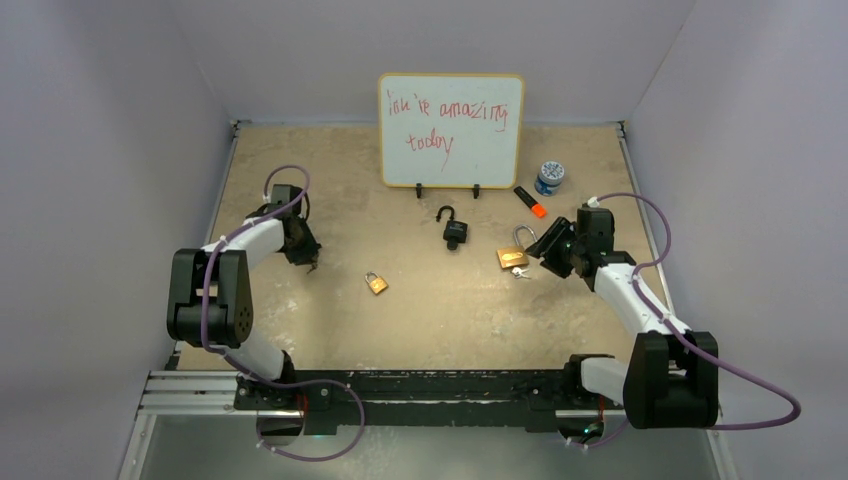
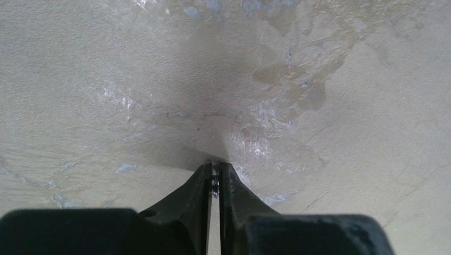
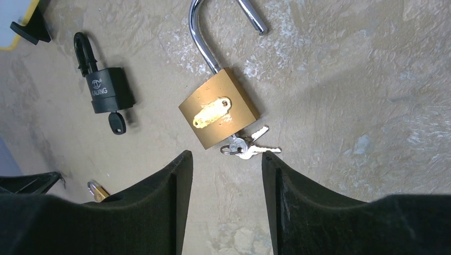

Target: Unlock with the key

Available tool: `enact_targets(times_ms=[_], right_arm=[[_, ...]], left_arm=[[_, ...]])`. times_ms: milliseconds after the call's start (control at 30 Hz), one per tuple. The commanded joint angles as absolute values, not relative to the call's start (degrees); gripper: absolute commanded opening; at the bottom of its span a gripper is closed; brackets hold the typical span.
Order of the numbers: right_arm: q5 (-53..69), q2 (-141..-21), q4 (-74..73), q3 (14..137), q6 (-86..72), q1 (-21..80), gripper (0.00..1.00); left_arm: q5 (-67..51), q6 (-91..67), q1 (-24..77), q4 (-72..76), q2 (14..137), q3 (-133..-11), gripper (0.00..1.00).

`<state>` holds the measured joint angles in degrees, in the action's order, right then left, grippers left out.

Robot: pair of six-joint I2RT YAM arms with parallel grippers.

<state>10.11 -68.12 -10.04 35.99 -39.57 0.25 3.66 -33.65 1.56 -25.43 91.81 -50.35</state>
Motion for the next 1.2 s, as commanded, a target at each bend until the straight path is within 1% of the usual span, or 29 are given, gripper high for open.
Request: enact_targets(times_ms=[0, 33, 67, 233, 533, 800, 900, 1033, 1167], right_arm=[[10.31, -67.34, -10.16, 36.19, -38.59, 0.2, 0.52], [10.44, -67.52, -10.19, 36.25, -38.58, 0.2, 0.52], [10.53, -67.58, -10.19, 36.22, -38.6, 0.2, 0.52], [10.62, -67.23, -10.36, 36.26, -38.36, 0.23, 0.52], [13.26, -66.9, -9.96, 36.41, -37.83, 0.18, 0.52], [19.61, -67.12, -6.75, 35.44, -37.62, 1.7, 0.54], [24.84, -67.5, -2.53, 35.28, -36.63, 5.09, 0.59], [30.75, -69.34, 5.28, 36.57, -33.42, 14.18, 0.66], [33.73, -72.06, 14.33, 38.19, -33.05, 22.68, 0.7]], left_arm=[[4.13, -34.04, 1.1, -25.48, 91.43, -50.06, 0.07], [4.09, -34.02, 1.11, -25.55, 91.49, -50.18, 0.02], [3.99, -33.94, 1.14, -25.69, 91.34, -50.26, 0.0], [2.96, -33.02, 1.1, -26.35, 89.27, -50.84, 0.0], [-5.11, -34.26, 1.15, -30.68, 83.79, -52.29, 0.0], [-18.73, -41.46, 2.09, -28.3, 80.11, -49.73, 0.0], [-24.59, -46.23, 3.8, -25.66, 79.65, -48.98, 0.0], [-30.03, -52.06, 6.64, -23.13, 79.55, -50.08, 0.0], [-29.99, -54.96, 10.94, -24.71, 80.11, -52.53, 0.0]])
